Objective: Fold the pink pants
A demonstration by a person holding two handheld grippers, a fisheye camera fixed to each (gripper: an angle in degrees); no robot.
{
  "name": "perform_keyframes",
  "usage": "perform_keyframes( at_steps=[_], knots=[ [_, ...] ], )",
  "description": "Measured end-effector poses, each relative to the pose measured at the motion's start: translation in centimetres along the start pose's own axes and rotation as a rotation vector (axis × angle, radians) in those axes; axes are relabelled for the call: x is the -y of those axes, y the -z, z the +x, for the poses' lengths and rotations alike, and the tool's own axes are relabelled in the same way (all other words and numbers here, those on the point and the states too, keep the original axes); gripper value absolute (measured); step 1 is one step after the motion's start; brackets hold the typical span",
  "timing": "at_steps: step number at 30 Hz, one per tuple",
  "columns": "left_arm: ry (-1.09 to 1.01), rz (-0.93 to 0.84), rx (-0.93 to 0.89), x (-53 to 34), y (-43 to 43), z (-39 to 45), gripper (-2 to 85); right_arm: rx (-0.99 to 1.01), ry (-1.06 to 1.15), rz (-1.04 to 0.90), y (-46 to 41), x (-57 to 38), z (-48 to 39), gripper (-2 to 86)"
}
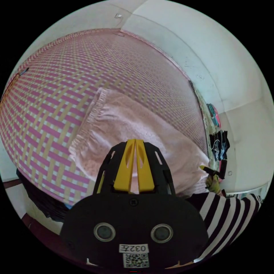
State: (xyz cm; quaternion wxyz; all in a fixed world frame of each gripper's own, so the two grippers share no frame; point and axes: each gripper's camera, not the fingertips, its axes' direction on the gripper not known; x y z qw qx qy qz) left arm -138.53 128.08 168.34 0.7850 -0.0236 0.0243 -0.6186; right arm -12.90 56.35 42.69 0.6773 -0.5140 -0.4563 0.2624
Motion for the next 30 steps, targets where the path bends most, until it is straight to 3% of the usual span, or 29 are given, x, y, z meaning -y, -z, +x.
perform_keyframes(
  at_steps=[3, 6, 10, 11, 15, 19, 21, 23, 30],
  knots=[
    [-0.014, -0.015, -0.086, 2.2, -2.6, 1.9, -0.9, 0.048, 0.115, -0.114, -5.1, 2.8, -3.6, -1.0],
    [-0.076, -0.051, -0.027, 3.7, -5.1, 4.4, -1.0, 0.052, 0.213, -0.246, -9.2, 4.4, -6.0, -1.0],
    [-0.013, -0.07, 0.11, 4.0, -6.2, -0.4, -1.0, 0.022, 0.183, -0.353, -11.2, 4.7, -5.1, -1.0],
    [-0.027, -0.041, 0.026, 3.6, -5.7, -2.2, -1.0, -0.006, 0.169, -0.387, -11.6, 4.5, -4.5, -1.0],
    [0.028, 0.004, -0.051, 1.6, -3.7, -5.9, -1.0, 0.032, 0.13, -0.365, -10.7, 3.9, -3.5, -1.0],
    [-0.074, 0.031, -0.084, -2.7, -0.5, -4.5, -0.9, 0.059, 0.136, -0.316, -8.6, 3.1, -3.4, -1.0],
    [-0.102, 0.005, -0.042, -5.0, 0.1, -4.5, -0.9, 0.041, 0.132, -0.332, -8.3, 2.7, -3.1, -1.0],
    [-0.067, -0.076, 0.118, -7.1, -0.5, -6.2, -1.0, 0.025, 0.117, -0.355, -8.4, 2.3, -2.4, -1.0],
    [-0.094, -0.043, 0.162, -6.0, -2.1, -7.9, -1.0, 0.071, 0.058, -0.344, -8.0, 4.5, -0.3, -1.0]
  ],
)
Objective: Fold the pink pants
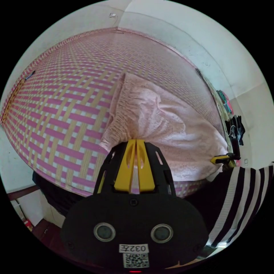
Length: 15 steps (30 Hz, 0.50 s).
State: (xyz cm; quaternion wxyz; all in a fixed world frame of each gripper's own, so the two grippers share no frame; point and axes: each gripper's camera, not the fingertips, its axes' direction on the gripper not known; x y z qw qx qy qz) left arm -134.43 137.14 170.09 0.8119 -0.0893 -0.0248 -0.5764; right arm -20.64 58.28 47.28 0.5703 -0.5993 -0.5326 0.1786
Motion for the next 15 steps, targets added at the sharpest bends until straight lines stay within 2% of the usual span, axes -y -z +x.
perform_keyframes(
  at_steps=[4, 9, 11, 13, 15],
  knots=[
    [0.105, 0.043, -0.05, 3.0, -1.9, -0.9, -1.0, -0.1, -0.009, 0.082, 3.0, 3.5, 0.4, -1.0],
    [0.144, -0.035, 0.05, 6.5, -3.6, 0.2, -1.0, -0.062, 0.014, 0.064, 6.2, 5.8, 1.1, -1.0],
    [0.05, -0.025, 0.081, 6.7, -2.9, 2.3, -1.0, 0.035, 0.041, 0.094, 8.8, 3.8, 1.3, -1.0],
    [-0.011, -0.008, 0.079, 6.0, -2.6, 4.3, -1.0, 0.019, 0.003, 0.163, 11.2, 1.0, 2.4, -1.0],
    [-0.069, -0.015, 0.001, 5.3, -3.3, 6.6, -1.0, -0.027, -0.109, 0.274, 13.9, -2.7, 4.8, -1.0]
  ],
)
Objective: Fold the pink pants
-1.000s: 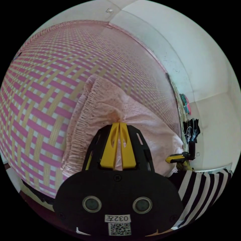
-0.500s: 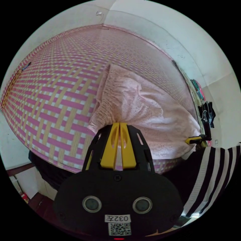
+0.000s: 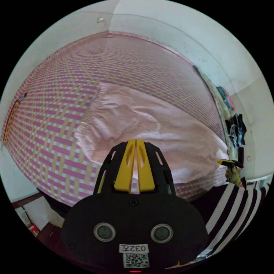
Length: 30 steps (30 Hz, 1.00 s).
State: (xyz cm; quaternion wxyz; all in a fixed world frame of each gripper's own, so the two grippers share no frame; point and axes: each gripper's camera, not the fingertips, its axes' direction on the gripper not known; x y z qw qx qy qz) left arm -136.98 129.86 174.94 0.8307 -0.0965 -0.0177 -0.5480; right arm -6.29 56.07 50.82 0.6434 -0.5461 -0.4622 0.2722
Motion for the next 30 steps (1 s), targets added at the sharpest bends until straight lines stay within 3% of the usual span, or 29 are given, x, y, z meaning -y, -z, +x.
perform_keyframes(
  at_steps=[2, 5, 8, 13, 21, 26, 30],
  knots=[
    [-0.096, -0.077, -0.17, -0.3, -3.1, 4.1, -1.0, -0.01, -0.209, 0.183, 4.9, -3.7, 5.3, -1.0],
    [-0.253, -0.2, -0.245, -0.6, -7.3, 10.2, -1.0, -0.065, -0.448, 0.397, 10.7, -7.8, 10.6, -1.0],
    [-0.382, -0.313, -0.284, -1.1, -10.5, 14.5, -1.0, -0.22, -0.594, 0.487, 14.5, -9.4, 13.5, -1.0],
    [-0.474, -0.55, -0.264, -2.6, -15.3, 15.5, -1.0, -0.221, -0.59, 0.448, 16.8, -7.7, 17.2, -1.0],
    [-0.391, -0.576, -0.199, -1.3, -18.7, 13.6, -1.0, -0.241, -0.563, 0.377, 19.5, -2.6, 19.1, -0.4],
    [-0.384, -0.484, -0.265, -2.6, -18.2, 13.0, -1.0, -0.152, -0.729, 0.696, 23.3, -8.8, 20.0, 10.4],
    [-0.386, -0.454, -0.314, -3.1, -19.7, 13.7, -1.0, -0.04, -0.857, 0.756, 23.2, -12.7, 22.8, 12.0]
  ],
)
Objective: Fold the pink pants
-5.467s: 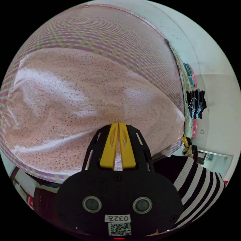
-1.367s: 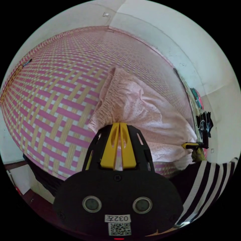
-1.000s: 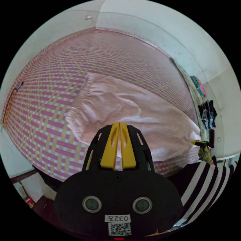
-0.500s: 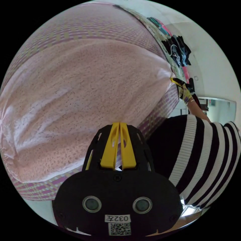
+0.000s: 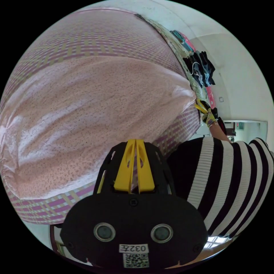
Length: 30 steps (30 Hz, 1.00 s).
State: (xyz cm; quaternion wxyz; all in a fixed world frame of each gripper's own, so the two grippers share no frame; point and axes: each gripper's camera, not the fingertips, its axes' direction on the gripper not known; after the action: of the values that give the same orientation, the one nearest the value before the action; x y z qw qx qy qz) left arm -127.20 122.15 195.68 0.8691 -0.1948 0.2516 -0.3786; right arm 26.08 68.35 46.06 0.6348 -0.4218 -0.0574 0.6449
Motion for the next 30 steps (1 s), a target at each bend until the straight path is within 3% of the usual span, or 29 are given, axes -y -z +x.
perform_keyframes(
  at_steps=[6, 9, 13, 19, 22, 25, 27, 30],
  knots=[
    [-0.102, -0.033, -0.035, 3.7, -4.2, 1.8, -0.9, 0.137, -0.014, -0.067, -2.5, 0.7, 1.1, 9.9],
    [-0.096, -0.007, 0.001, 4.1, -4.6, 1.2, -0.7, 0.093, 0.005, -0.106, -4.3, 1.4, 0.3, 3.1],
    [-0.135, 0.047, 0.136, 2.1, -3.0, -0.1, 2.0, 0.006, 0.064, -0.043, -4.7, 0.6, -0.5, 3.3],
    [-0.374, -0.111, 0.412, -0.9, -5.2, 0.7, 5.7, -0.135, 0.12, 0.072, -4.6, -5.5, -0.6, 8.1],
    [-0.45, -0.132, 0.561, -0.4, -6.5, 0.6, 3.2, -0.093, 0.275, -0.043, -7.9, -9.9, -2.1, 7.8],
    [-0.539, -0.19, 0.593, 1.5, -6.9, -0.3, 1.0, -0.004, 0.471, -0.228, -12.3, -14.9, -4.8, 6.9],
    [-0.596, -0.231, 0.559, 2.9, -6.2, -1.2, -0.2, 0.051, 0.611, -0.368, -15.3, -18.3, -6.9, 6.4],
    [-0.585, -0.312, 0.301, 6.9, -2.7, -4.4, -0.8, 0.178, 0.84, -0.61, -19.7, -24.5, -9.7, 5.8]
  ],
)
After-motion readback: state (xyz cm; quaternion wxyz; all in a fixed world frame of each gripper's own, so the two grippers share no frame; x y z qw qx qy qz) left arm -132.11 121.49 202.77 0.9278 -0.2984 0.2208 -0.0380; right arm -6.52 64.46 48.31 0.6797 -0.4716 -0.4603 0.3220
